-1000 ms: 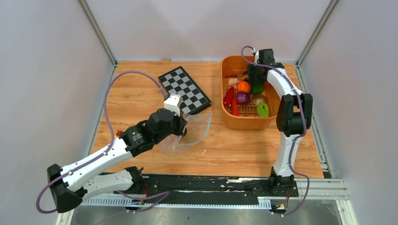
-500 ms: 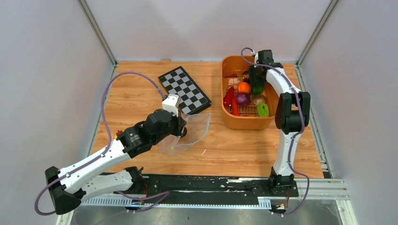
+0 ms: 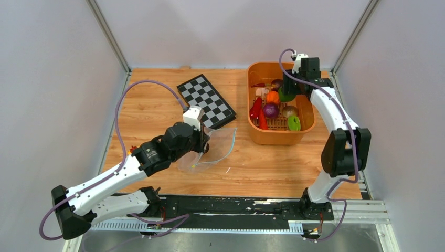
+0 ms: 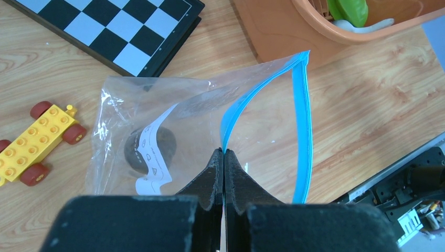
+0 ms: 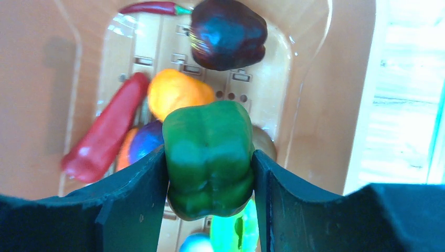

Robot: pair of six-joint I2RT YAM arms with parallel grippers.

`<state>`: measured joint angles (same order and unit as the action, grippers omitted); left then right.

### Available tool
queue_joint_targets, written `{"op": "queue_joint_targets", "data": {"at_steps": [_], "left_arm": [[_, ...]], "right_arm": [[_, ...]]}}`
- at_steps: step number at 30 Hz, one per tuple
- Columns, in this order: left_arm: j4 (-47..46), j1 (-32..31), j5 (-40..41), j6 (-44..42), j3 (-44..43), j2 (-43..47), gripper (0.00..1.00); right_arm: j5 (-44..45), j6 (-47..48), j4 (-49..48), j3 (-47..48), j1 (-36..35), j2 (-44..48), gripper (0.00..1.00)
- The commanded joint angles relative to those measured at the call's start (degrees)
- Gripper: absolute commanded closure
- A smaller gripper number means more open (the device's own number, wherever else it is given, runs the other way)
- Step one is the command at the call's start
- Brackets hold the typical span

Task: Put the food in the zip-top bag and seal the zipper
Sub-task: Pick up the fake vegetable from the bin, then place the fake vegetable in the zipper food storage bag.

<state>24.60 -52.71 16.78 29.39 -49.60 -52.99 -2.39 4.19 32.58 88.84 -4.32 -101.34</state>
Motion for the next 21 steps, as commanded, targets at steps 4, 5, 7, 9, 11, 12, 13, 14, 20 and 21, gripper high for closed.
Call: {"op": "queue_joint_targets", "data": {"at_steps": [4,5,7,9,11,12,13,14,20,21], "left_arm": [[-2.4,0.3,-0.3,-0.3,0.2,-0.3,1.00],[-2.4,0.3,-0.3,-0.2,0.2,-0.4,1.00],[-2.5,0.4,-0.4,-0.2,0.2,-0.6,1.00],[-2.5,0.3,-0.6,-0.2,0.1,-0.8,1.00],[-2.5,0.3,-0.9,-0.1,0.0,-1.0,1.00],[-2.5,0.3,-0.9,-0.1,0.0,-0.9,1.00],[-2.5,0.3,-1.0,0.0,-0.1,-0.9,1.00],[-2.6,0.3,-0.9,0.0,-0.1,-0.8,1.00],[-3.1,0.3,-1.0,0.1,-0.6,-1.1,1.00],[-3.0,0.3,-1.1,0.1,-0.8,-1.1,1.00]], "right_arm": [[-13.5,-10.5,-8.1,-9.5,-0.3,10.3,0.69],[-16.1,-11.8,-9.0,-10.9,-0.3,11.5,0.69],[-20.0,-14.8,-12.2,-14.7,-0.6,14.4,0.69],[-24.1,-17.1,-16.7,-17.9,-0.9,17.5,0.69],[-26.9,-18.8,-19.2,-19.4,-1.3,20.4,0.69],[-28.0,-19.3,-19.7,-19.7,-1.6,21.8,0.69],[-29.2,-19.8,-20.2,-19.9,-2.1,23.2,0.68],[-30.6,-20.4,-20.6,-20.2,-2.8,25.0,0.68],[-40.2,-25.4,-30.1,-30.8,-7.7,34.7,0.67],[-41.1,-26.1,-31.8,-32.9,-8.6,36.2,0.66]]}}
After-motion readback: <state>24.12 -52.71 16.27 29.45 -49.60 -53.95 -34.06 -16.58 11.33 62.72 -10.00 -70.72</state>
